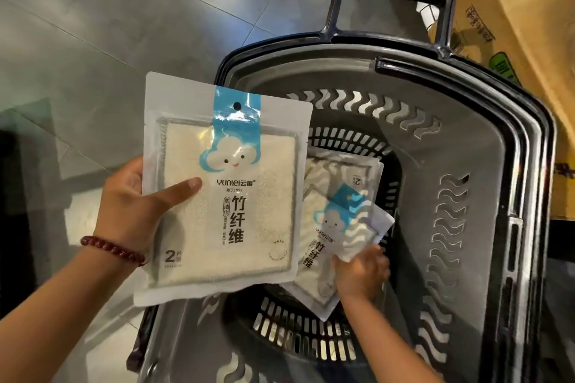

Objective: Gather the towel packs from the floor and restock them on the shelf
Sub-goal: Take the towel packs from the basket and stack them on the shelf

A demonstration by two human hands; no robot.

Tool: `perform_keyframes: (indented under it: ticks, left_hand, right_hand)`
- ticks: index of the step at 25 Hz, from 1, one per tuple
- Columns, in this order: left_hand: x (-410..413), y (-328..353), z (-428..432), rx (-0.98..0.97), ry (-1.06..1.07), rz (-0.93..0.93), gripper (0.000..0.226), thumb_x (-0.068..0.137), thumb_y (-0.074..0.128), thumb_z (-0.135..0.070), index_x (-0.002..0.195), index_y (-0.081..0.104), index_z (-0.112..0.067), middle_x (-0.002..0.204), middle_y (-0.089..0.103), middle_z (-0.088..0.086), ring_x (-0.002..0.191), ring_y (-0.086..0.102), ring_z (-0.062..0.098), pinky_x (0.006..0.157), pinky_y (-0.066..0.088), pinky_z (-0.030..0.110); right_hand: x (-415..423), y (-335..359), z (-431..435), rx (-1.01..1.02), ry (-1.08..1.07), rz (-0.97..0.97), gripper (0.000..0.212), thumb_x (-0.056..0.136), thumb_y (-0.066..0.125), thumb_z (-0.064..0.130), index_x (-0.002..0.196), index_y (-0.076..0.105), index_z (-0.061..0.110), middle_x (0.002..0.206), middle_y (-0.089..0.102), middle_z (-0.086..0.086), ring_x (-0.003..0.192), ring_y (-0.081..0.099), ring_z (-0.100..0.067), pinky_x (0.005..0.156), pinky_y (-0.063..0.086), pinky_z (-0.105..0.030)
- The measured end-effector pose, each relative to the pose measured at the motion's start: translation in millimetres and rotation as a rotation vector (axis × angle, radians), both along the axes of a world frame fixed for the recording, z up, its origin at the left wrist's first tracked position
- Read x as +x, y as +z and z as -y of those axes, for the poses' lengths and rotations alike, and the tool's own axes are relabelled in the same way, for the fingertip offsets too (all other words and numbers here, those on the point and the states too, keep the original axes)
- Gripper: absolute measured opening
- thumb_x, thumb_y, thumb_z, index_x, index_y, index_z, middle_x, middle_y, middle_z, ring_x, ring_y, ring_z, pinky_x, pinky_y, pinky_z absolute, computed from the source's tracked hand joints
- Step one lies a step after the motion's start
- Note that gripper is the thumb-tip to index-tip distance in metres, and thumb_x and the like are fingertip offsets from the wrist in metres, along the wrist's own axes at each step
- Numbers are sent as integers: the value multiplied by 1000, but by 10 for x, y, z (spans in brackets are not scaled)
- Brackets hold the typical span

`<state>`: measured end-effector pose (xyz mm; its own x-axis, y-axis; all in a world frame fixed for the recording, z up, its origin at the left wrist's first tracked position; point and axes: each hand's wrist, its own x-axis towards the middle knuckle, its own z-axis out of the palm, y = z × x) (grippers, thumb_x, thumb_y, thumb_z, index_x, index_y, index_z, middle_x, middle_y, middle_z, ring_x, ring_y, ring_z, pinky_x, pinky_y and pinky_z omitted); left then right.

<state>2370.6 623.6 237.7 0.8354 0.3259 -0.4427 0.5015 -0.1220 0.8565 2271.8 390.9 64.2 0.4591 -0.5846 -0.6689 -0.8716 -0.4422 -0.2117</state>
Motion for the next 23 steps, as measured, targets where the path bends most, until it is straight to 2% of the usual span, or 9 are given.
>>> perform_keyframes:
  ticks: [2, 5, 9, 14, 15, 17, 19, 21, 23]
  left_hand:
    - [0, -13, -3, -6, 2, 1, 28, 70, 68, 2, 84, 61, -21, 69, 72, -14, 61, 69, 4, 48, 52, 17]
    - [3, -36, -13, 7, -13, 11, 27, 71, 68, 1, 86, 60, -21, 70, 72, -15, 61, 69, 4, 48, 52, 17]
    - [2, -34, -18, -2, -16, 8, 28, 68, 69, -3, 87, 61, -21, 72, 72, -14, 63, 69, 4, 49, 52, 17]
    - [21, 68, -37, 3, -68, -68, 27, 65, 71, -7, 87, 61, -19, 72, 73, -13, 64, 70, 6, 51, 54, 19]
    - [20, 96, -34, 39, -89, -89, 24, 68, 71, -7, 87, 61, -19, 70, 72, -14, 63, 69, 5, 51, 55, 19]
    - [11, 163, -22, 118, -98, -115, 20, 72, 72, -8, 83, 61, -20, 64, 71, -12, 60, 68, 6, 50, 55, 20]
    - [12, 228, -1, 173, -81, -129, 19, 74, 72, -10, 81, 60, -22, 71, 69, -8, 66, 66, 14, 58, 54, 28]
    - [29, 274, -7, 185, -66, -129, 20, 76, 71, -9, 83, 59, -23, 83, 65, -3, 75, 63, 18, 72, 51, 34]
    - [53, 316, -8, 164, -81, -134, 19, 78, 69, -7, 87, 60, -21, 86, 65, -4, 76, 62, 14, 72, 50, 33]
  right_hand:
    - [-93, -62, 20, 123, -233, -187, 86, 69, 80, 32, 129, 27, -1, 134, 38, -28, 120, 42, -44, 89, 45, -46]
    - [-98, -111, -23, 280, -437, -187, 81, 71, 81, 19, 126, 25, -1, 127, 47, -31, 111, 52, -43, 84, 45, -42]
    - [-59, -53, 2, 248, -475, -146, 75, 70, 81, 18, 125, 36, -7, 125, 52, -30, 112, 55, -43, 88, 46, -44]
    - [-31, 546, 113, 255, -175, 372, 30, 81, 69, 7, 108, 58, 2, 103, 66, -15, 95, 63, -33, 84, 52, -42]
    - [0, 715, 163, 267, -85, 492, 25, 84, 65, 3, 108, 60, 3, 99, 65, -11, 93, 63, -26, 85, 52, -36]
    - [100, 1118, 282, 267, 59, 632, 25, 86, 60, -1, 111, 61, 6, 93, 61, 3, 91, 61, -4, 82, 46, -8]
    - [168, 1523, 445, 341, 19, 705, 34, 87, 60, 0, 117, 59, 17, 97, 62, 16, 90, 59, 14, 78, 43, 0]
    - [207, 1868, 585, 477, -106, 791, 38, 83, 63, 2, 112, 59, 26, 97, 69, 12, 94, 64, 4, 83, 51, -15]
    - [243, 2055, 609, 674, -249, 820, 39, 77, 65, 4, 109, 61, 25, 98, 72, 3, 91, 68, -12, 80, 57, -31]
